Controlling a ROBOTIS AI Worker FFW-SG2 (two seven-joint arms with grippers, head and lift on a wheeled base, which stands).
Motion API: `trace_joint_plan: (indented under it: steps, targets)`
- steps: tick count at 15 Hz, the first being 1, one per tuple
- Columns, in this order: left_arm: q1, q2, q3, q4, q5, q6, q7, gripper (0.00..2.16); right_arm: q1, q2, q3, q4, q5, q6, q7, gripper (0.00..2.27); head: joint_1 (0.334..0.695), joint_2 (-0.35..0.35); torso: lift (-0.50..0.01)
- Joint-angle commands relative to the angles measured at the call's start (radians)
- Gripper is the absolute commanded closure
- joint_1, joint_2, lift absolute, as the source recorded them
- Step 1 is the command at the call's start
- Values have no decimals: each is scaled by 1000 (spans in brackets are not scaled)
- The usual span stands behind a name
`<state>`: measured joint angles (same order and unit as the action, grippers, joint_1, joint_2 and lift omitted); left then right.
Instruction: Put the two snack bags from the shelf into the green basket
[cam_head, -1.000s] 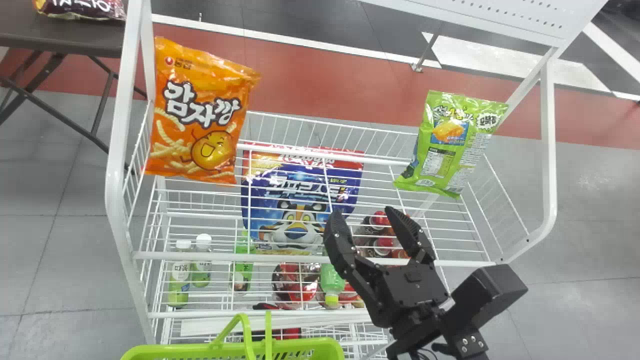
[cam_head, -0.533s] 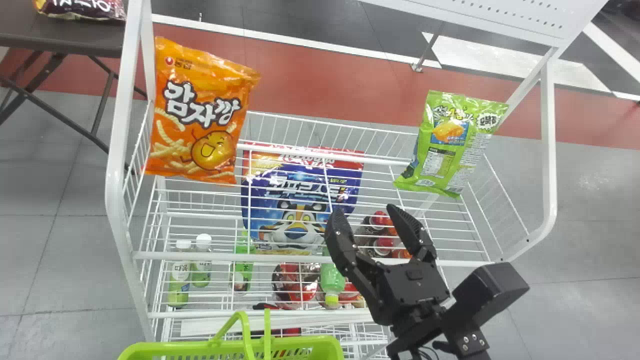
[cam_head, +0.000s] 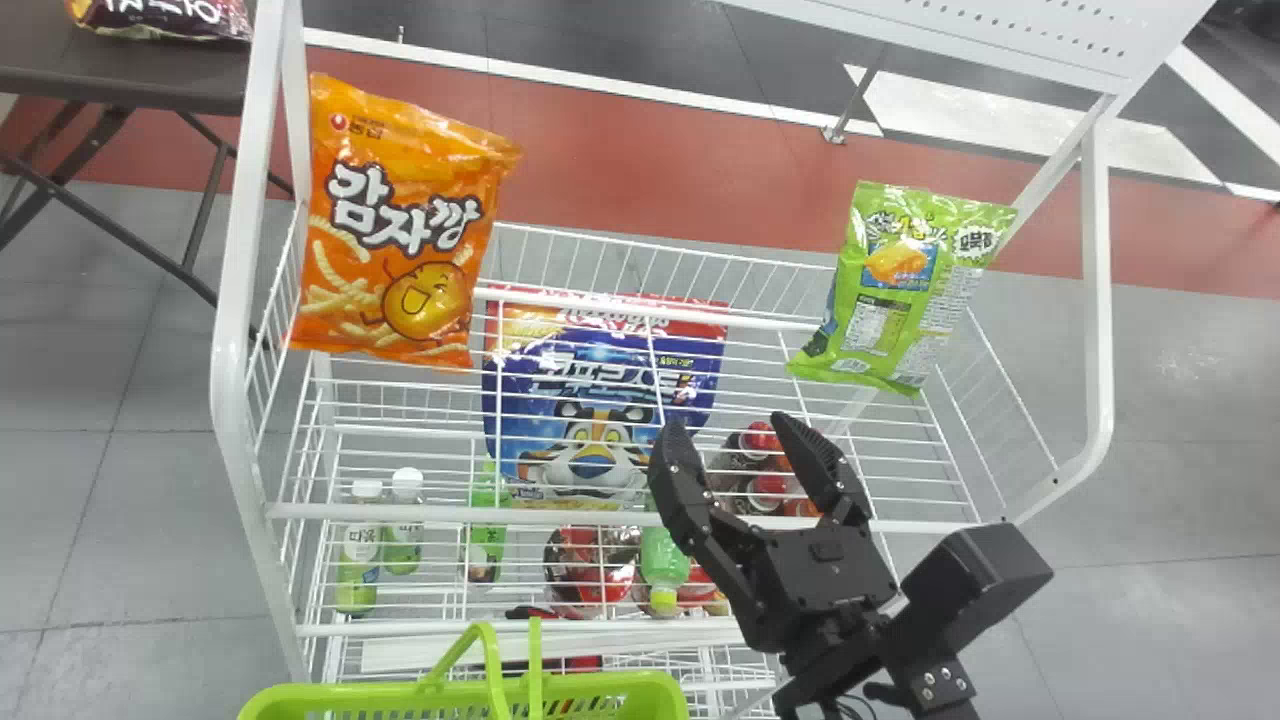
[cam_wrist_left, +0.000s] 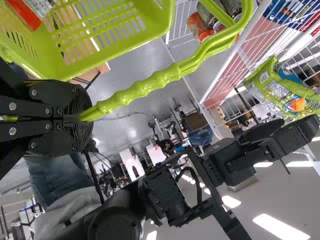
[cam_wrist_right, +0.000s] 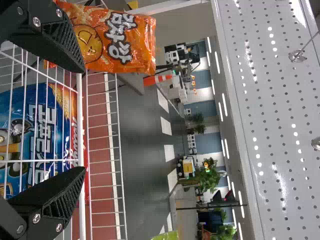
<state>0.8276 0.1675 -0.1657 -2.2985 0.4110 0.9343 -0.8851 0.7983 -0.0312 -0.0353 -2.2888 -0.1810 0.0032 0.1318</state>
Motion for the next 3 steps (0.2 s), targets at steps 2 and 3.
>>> trace_joint_plan:
  steps: [2, 3]
  targets:
    - [-1, 0, -2, -4, -1, 1, 0, 1980, -1, -1, -1, -9, 0, 2, 0, 127, 695, -350, -10]
    - [-1, 0, -2, -4, -1, 1, 0, 1980, -1, -1, -1, -9, 0, 2, 0, 127, 695, -350, -10]
